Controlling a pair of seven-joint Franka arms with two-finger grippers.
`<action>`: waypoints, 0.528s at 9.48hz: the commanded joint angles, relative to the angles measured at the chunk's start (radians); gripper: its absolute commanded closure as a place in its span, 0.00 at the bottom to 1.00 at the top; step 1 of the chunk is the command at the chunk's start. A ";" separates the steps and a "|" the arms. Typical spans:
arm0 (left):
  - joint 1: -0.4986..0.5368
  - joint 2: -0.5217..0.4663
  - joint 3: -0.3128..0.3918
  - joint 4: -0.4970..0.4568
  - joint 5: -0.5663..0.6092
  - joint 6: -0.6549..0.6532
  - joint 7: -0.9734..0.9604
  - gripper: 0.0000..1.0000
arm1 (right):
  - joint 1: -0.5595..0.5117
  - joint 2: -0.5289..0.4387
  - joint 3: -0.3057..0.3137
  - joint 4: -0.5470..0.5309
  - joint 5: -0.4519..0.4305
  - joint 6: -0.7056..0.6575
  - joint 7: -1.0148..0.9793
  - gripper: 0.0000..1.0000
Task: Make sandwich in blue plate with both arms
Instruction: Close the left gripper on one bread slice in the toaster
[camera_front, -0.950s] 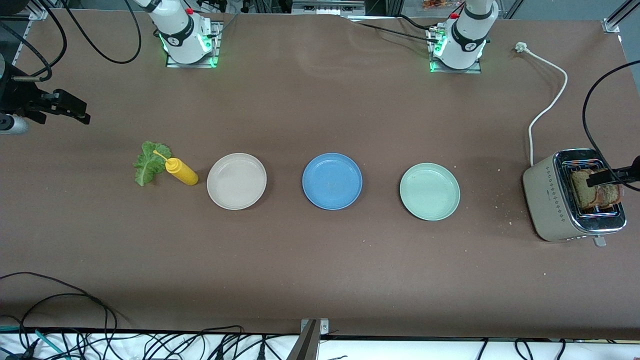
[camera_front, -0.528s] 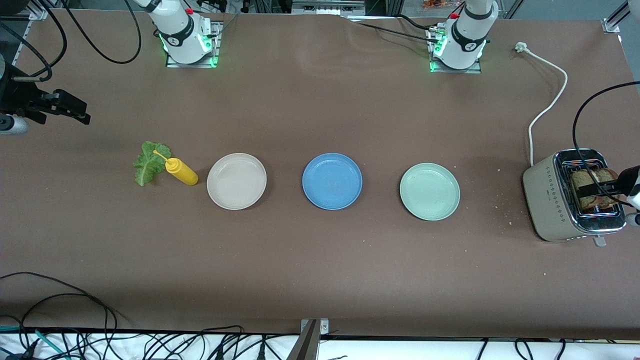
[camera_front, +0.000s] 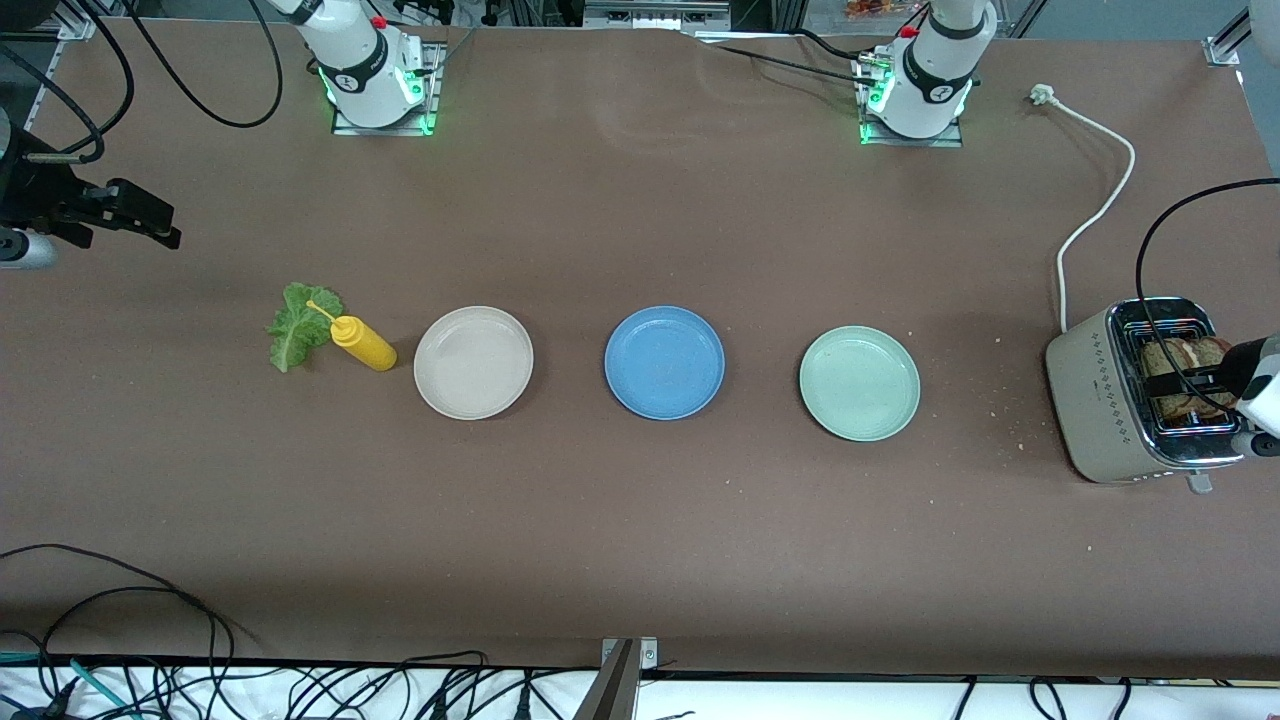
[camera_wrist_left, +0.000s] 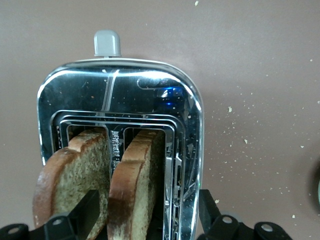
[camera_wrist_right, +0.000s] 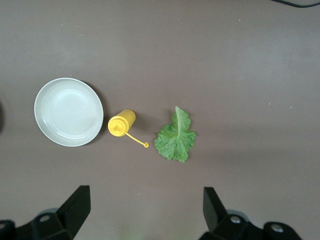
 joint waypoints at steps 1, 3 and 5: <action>0.016 0.014 -0.008 0.003 0.025 0.001 0.019 0.20 | -0.003 0.001 0.003 0.015 -0.001 -0.012 0.008 0.00; 0.017 0.020 -0.008 0.003 0.025 -0.004 0.018 0.60 | -0.003 0.002 0.003 0.015 -0.001 -0.010 0.008 0.00; 0.016 0.020 -0.008 0.003 0.025 -0.004 0.018 0.99 | 0.000 0.001 0.012 0.015 -0.003 -0.009 0.006 0.00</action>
